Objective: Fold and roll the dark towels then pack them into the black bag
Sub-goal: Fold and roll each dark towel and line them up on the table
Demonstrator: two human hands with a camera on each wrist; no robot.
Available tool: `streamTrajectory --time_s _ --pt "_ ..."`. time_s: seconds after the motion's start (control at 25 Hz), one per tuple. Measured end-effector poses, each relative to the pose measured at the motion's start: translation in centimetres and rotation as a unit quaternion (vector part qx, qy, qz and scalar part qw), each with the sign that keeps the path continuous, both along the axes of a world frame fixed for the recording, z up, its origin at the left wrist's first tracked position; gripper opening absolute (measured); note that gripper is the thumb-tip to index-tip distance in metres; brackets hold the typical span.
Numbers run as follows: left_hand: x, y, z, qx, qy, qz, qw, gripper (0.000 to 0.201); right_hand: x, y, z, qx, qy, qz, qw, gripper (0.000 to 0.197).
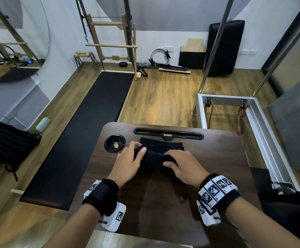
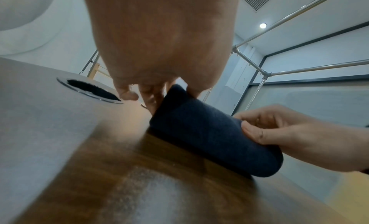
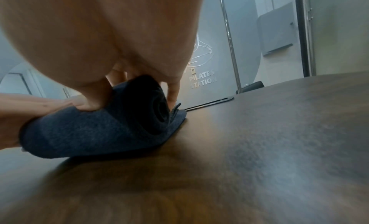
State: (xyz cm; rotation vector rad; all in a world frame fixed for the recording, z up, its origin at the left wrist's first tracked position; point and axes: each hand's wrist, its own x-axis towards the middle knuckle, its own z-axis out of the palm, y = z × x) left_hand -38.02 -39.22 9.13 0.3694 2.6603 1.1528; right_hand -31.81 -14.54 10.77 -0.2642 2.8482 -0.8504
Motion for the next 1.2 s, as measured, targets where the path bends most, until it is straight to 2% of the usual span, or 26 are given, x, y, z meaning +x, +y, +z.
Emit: streamTrajectory --time_s 0.12,0.2,0.28,0.4,0.52,0.64,0.8,0.88,1.04,1.2 --pt "0.6 0.5 -0.6 0.059 0.029 0.035 0.997 0.04 -0.9 0.4 0.0 -0.06 -0.049 -0.028 0.997 0.022" --pt "0.4 0.6 -0.9 0.061 0.001 0.034 0.998 0.048 -1.4 0.6 -0.2 -0.073 -0.053 -0.053 0.994 0.022" --pt "-0.1 1.0 -1.2 0.056 -0.021 0.035 0.998 0.049 -1.7 0.6 -0.5 -0.112 -0.044 -0.101 0.988 0.02" --pt "-1.2 2.0 -1.4 0.043 -0.03 0.061 0.997 0.045 -1.7 1.0 -0.8 -0.144 0.006 -0.185 0.972 0.036" --pt "-2.4 3.0 -1.2 0.025 -0.039 0.098 0.994 0.046 -0.8 1.1 -1.4 -0.173 0.023 -0.216 0.961 0.053" --pt "-3.5 4.0 -0.8 0.02 -0.066 0.134 0.989 0.06 -0.1 0.5 -1.9 -0.174 0.013 -0.269 0.947 0.059" --pt "-3.8 5.2 -0.4 -0.072 -0.061 0.168 0.981 0.081 -0.2 -0.5 -1.7 -0.133 -0.034 -0.368 0.92 0.061" --pt "-3.9 5.2 -0.4 -0.079 -0.067 0.171 0.98 0.085 -0.3 -0.9 -1.5 -0.118 -0.061 -0.389 0.912 0.061" --pt "-4.4 4.7 -0.9 -0.025 -0.095 0.166 0.981 0.077 -0.5 -1.4 -1.3 -0.148 -0.066 -0.417 0.894 0.061" --pt "-4.9 3.7 -0.5 0.094 -0.134 0.178 0.97 0.061 -0.7 -2.4 -1.1 -0.255 -0.054 -0.452 0.853 0.052"
